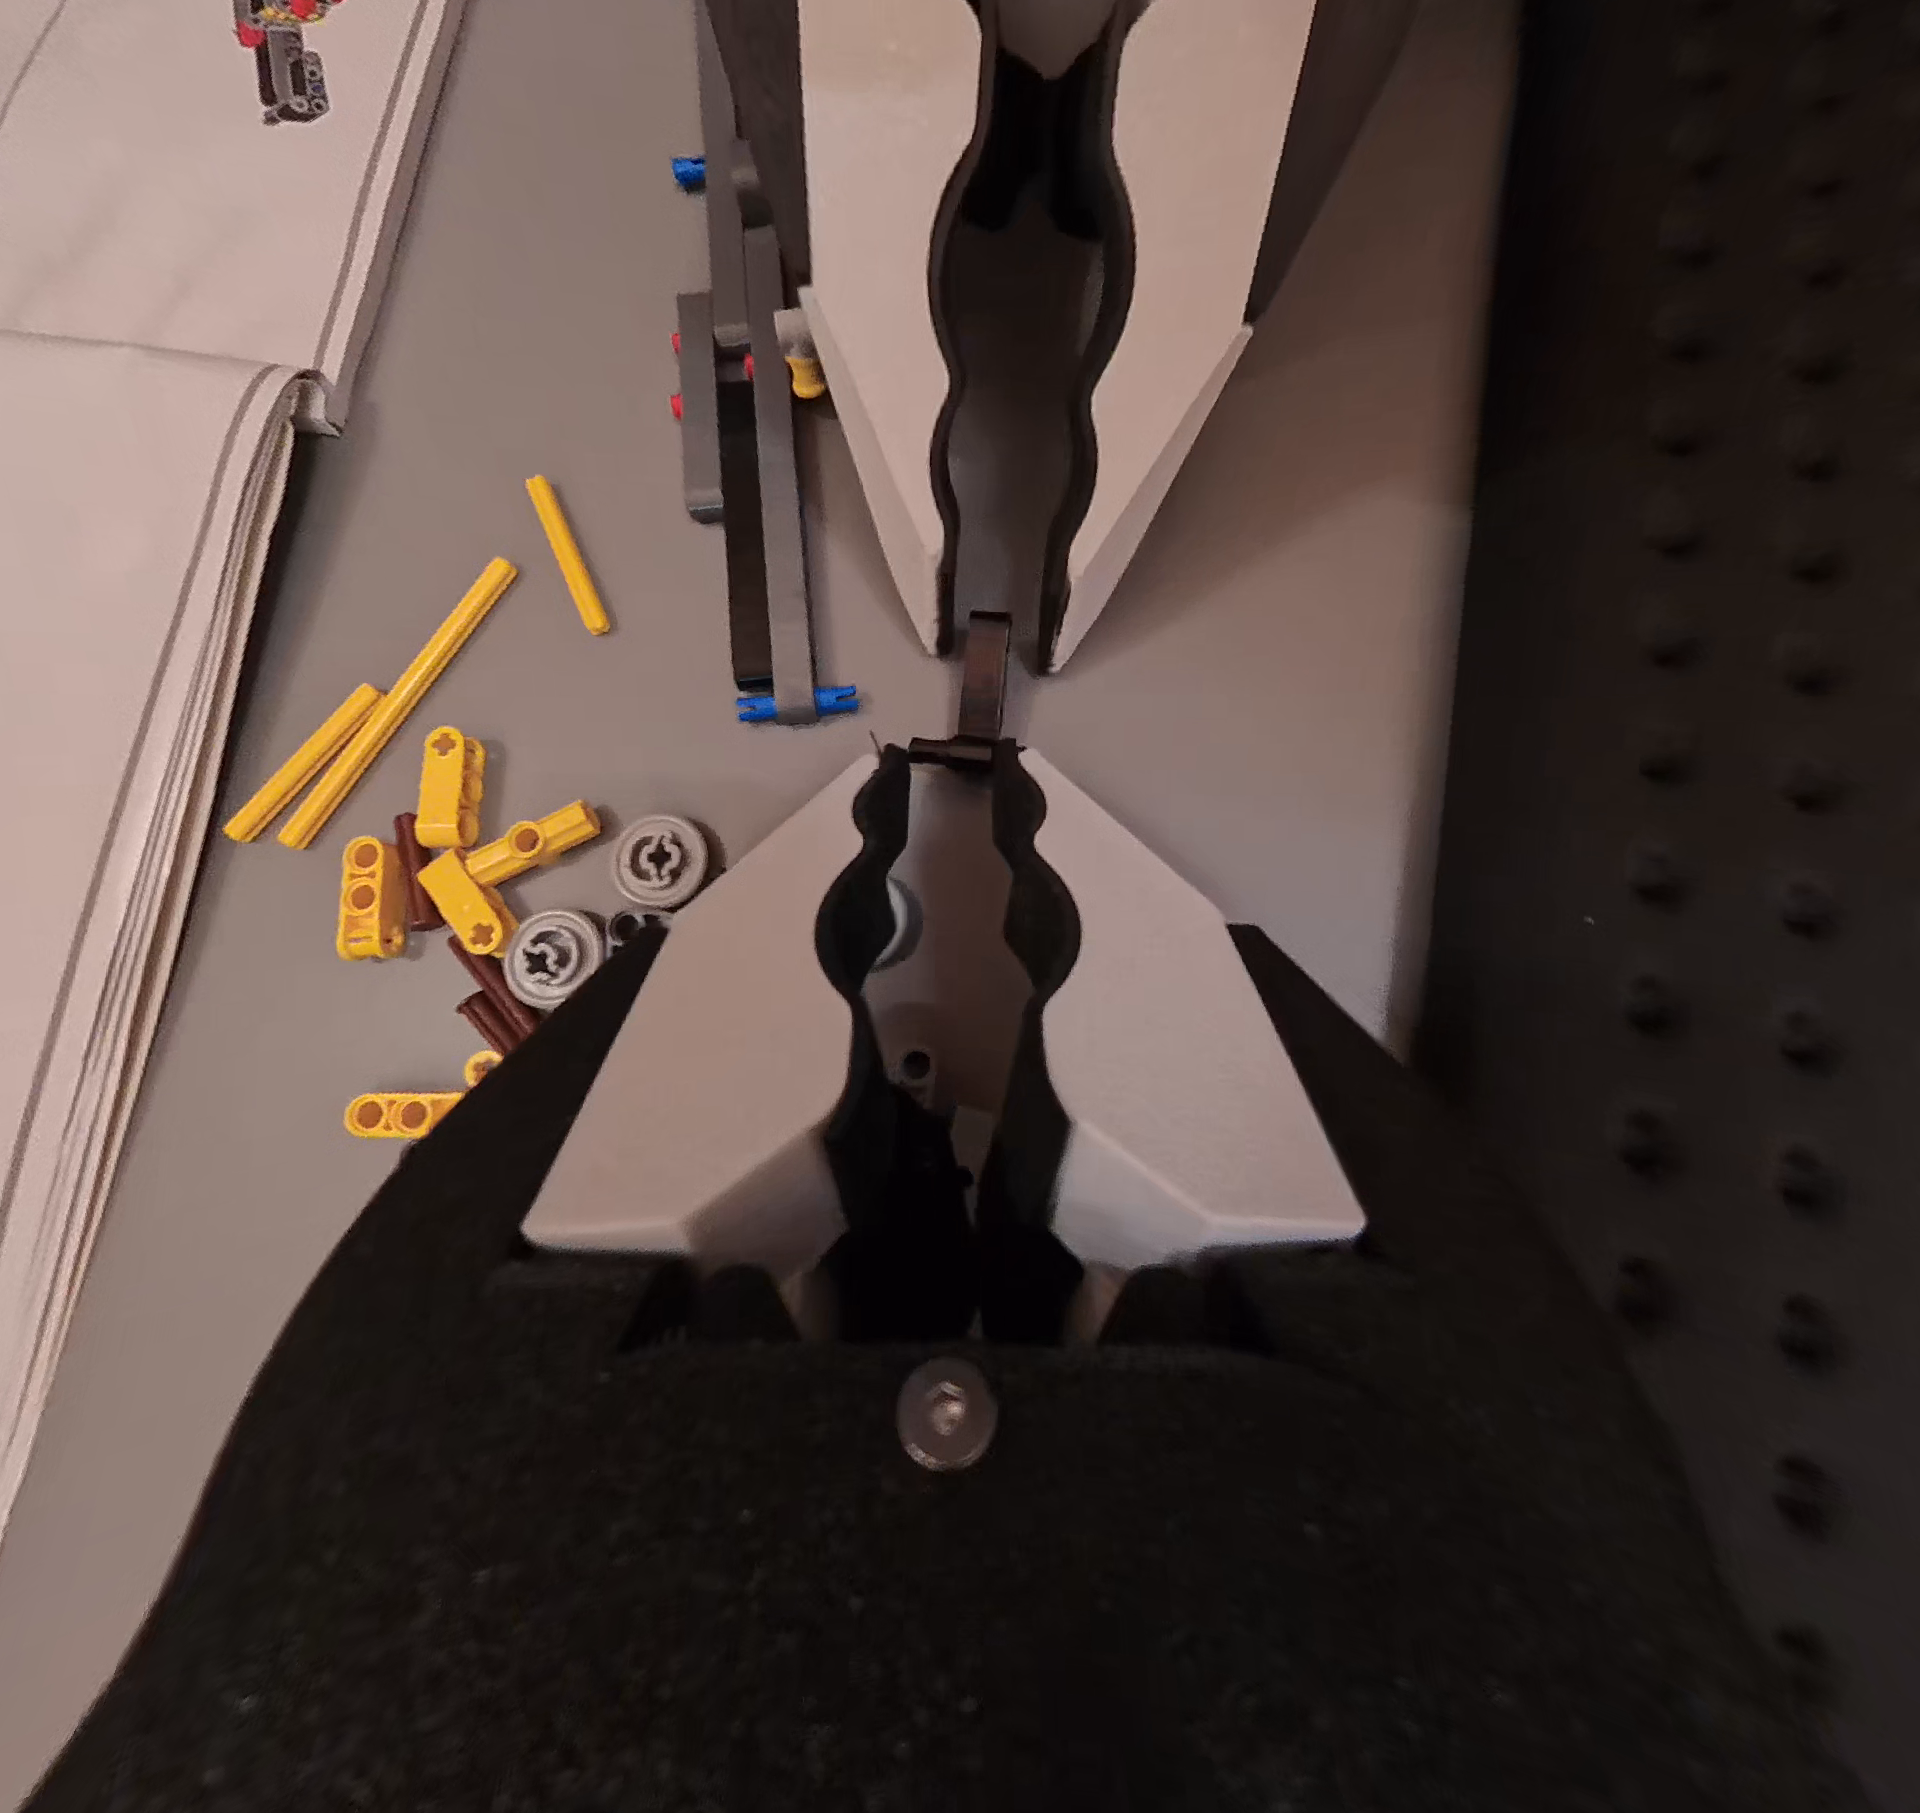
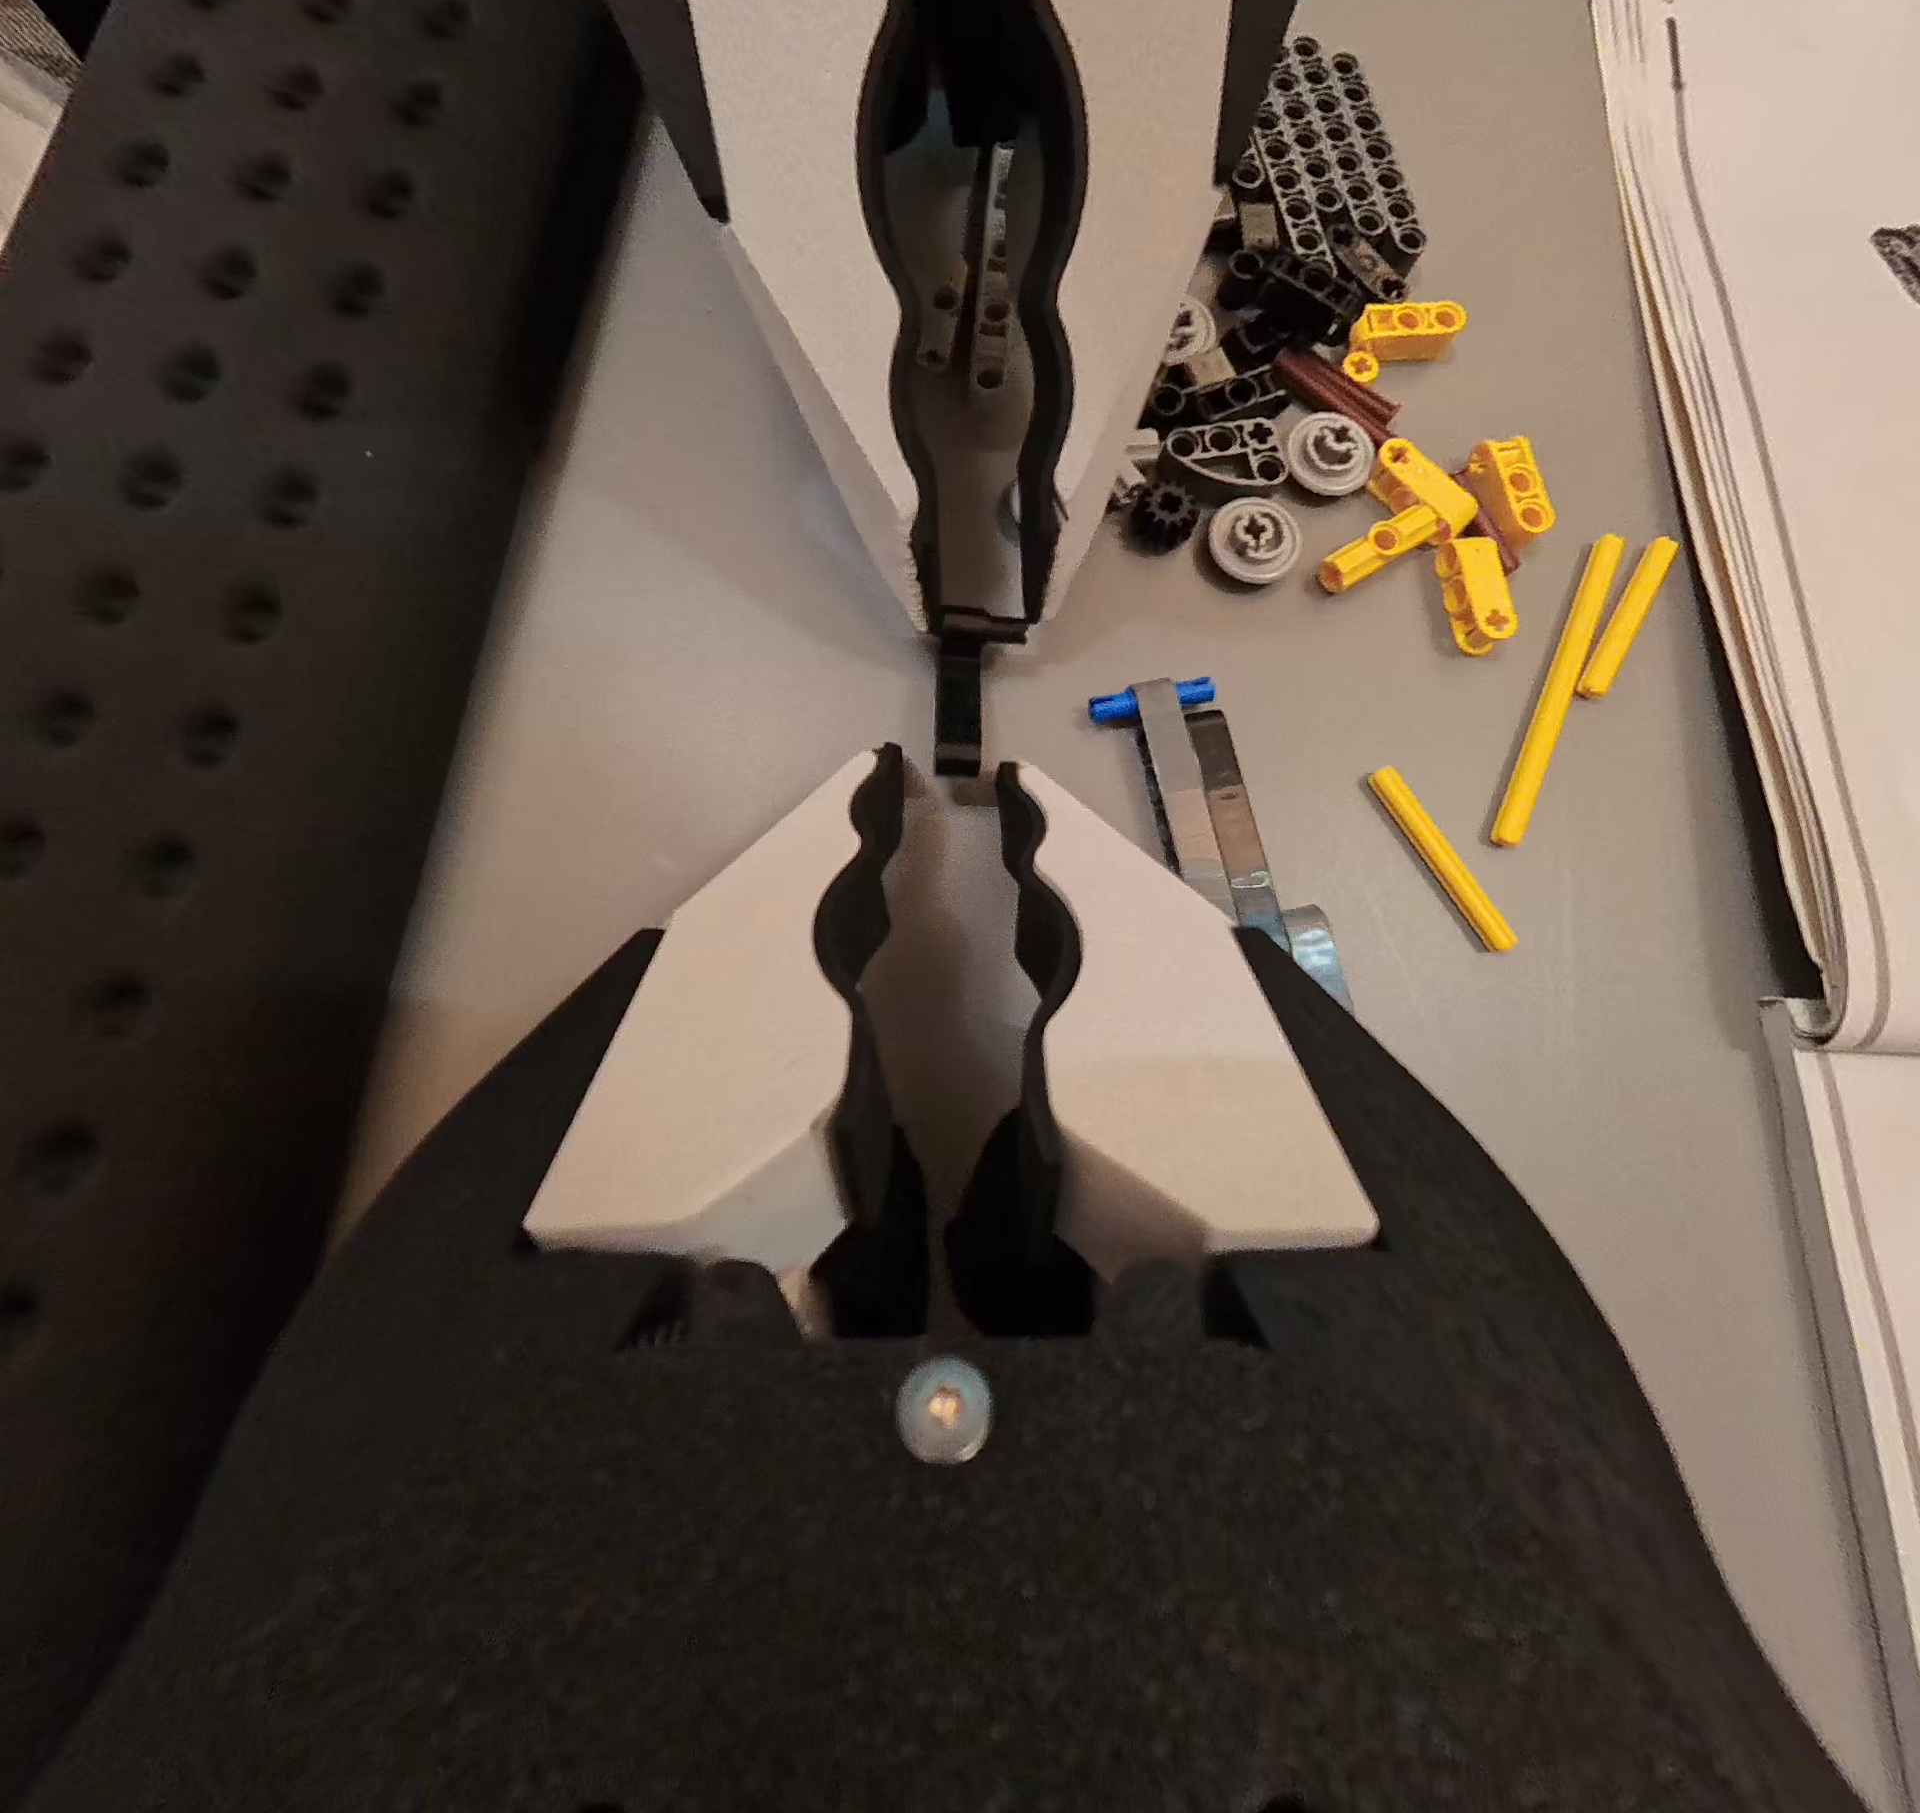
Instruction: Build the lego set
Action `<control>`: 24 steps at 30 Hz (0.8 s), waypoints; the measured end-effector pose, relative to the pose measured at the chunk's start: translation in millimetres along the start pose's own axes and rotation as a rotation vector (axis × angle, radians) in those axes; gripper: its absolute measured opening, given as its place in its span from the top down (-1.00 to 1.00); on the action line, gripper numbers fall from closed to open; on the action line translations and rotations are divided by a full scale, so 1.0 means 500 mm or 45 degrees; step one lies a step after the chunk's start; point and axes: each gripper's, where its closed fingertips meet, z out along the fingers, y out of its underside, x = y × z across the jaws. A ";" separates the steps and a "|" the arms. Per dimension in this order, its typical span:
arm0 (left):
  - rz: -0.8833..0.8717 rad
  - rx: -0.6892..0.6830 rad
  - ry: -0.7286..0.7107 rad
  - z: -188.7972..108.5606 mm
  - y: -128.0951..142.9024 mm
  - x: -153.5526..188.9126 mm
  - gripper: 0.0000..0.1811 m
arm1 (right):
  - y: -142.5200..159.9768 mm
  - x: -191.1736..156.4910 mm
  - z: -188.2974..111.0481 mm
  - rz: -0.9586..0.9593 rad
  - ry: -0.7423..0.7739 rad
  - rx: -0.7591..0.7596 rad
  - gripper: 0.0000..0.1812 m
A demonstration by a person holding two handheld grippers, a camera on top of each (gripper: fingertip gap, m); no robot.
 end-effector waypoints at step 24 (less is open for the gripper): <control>0.051 -0.033 0.018 0.018 -0.002 -0.008 0.83 | -0.013 0.051 0.005 -0.216 -0.063 -0.073 0.57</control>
